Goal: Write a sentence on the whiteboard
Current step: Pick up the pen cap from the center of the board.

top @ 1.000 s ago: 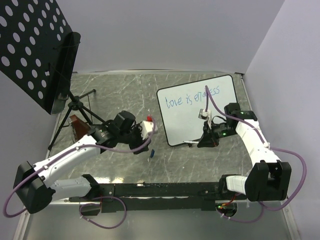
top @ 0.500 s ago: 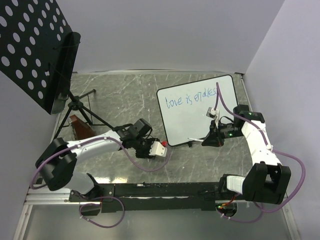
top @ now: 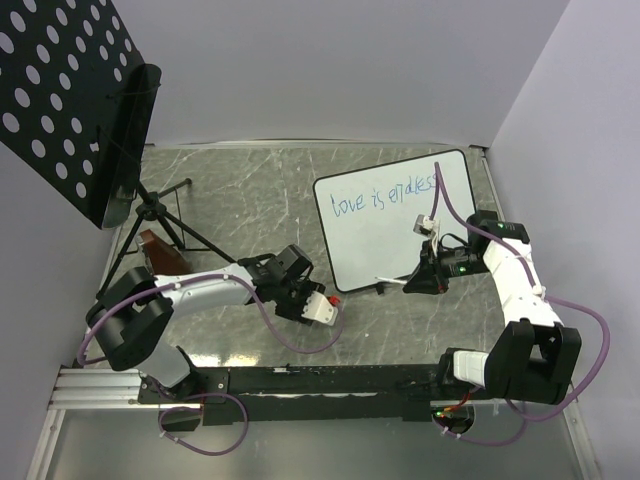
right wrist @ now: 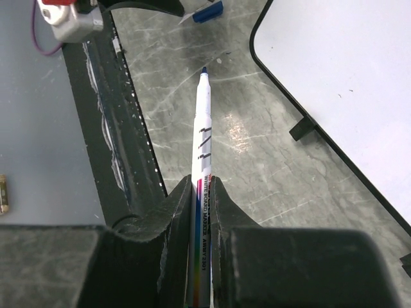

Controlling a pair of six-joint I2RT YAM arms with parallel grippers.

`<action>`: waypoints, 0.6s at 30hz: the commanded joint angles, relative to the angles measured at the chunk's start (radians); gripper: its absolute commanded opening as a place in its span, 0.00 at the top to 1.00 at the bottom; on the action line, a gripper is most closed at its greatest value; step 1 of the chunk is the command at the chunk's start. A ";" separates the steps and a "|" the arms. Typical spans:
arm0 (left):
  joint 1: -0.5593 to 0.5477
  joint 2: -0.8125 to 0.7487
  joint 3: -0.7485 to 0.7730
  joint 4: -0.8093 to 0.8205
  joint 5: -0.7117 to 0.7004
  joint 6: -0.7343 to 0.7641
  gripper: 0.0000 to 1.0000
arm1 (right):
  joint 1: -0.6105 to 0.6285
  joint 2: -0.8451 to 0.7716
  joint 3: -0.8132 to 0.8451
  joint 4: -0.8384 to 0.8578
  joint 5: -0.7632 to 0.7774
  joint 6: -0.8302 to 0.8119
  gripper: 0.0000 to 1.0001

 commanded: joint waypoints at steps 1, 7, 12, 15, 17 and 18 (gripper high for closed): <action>0.002 0.007 -0.013 0.048 -0.021 0.057 0.44 | -0.009 0.019 0.050 -0.033 -0.058 -0.064 1.00; 0.001 0.039 -0.016 0.056 -0.054 0.073 0.43 | -0.015 0.025 0.054 -0.058 -0.070 -0.084 1.00; -0.004 0.071 -0.013 0.076 -0.064 0.067 0.43 | -0.020 0.025 0.054 -0.071 -0.076 -0.099 1.00; -0.011 0.068 -0.019 0.113 -0.067 0.063 0.43 | -0.024 0.024 0.056 -0.079 -0.079 -0.107 1.00; -0.013 0.070 -0.011 0.107 -0.054 0.060 0.44 | -0.027 0.025 0.056 -0.085 -0.079 -0.110 1.00; -0.021 0.067 -0.008 0.108 -0.048 0.059 0.44 | -0.027 0.027 0.056 -0.087 -0.082 -0.114 1.00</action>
